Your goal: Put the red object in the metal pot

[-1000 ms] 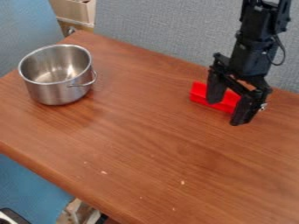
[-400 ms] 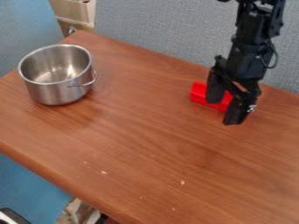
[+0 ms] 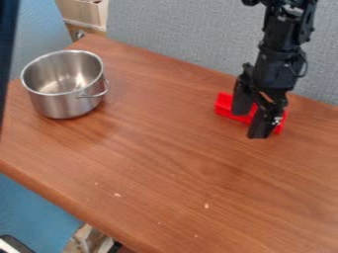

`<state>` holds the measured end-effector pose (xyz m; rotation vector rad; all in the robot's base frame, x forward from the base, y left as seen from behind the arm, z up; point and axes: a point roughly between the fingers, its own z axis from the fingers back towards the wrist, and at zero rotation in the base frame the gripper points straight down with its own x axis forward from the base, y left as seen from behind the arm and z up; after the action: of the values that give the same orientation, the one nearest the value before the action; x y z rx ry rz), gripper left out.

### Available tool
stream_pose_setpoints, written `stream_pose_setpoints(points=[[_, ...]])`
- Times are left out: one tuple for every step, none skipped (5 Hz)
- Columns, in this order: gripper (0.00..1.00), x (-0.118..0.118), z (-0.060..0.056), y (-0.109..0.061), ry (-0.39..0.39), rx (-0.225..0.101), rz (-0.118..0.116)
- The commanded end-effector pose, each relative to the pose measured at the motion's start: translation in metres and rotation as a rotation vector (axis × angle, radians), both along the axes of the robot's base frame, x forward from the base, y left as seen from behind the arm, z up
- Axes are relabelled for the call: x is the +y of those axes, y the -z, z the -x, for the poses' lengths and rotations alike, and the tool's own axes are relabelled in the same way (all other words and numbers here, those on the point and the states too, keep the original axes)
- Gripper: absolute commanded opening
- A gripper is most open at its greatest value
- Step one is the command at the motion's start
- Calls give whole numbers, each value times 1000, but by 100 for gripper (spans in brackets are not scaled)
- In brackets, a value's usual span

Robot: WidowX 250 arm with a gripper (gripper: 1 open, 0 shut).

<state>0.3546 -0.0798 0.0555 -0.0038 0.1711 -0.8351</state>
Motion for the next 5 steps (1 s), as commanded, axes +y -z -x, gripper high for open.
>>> stream_pose_setpoints(points=[[100,2,-18,-17,47,-68,15],[100,2,-26,-11,88,-63,17],[100,4,-35,-2,131,-55,20],[0,9,-44,5,130,-40,23],[0,17,-50,9,108,-32,22]])
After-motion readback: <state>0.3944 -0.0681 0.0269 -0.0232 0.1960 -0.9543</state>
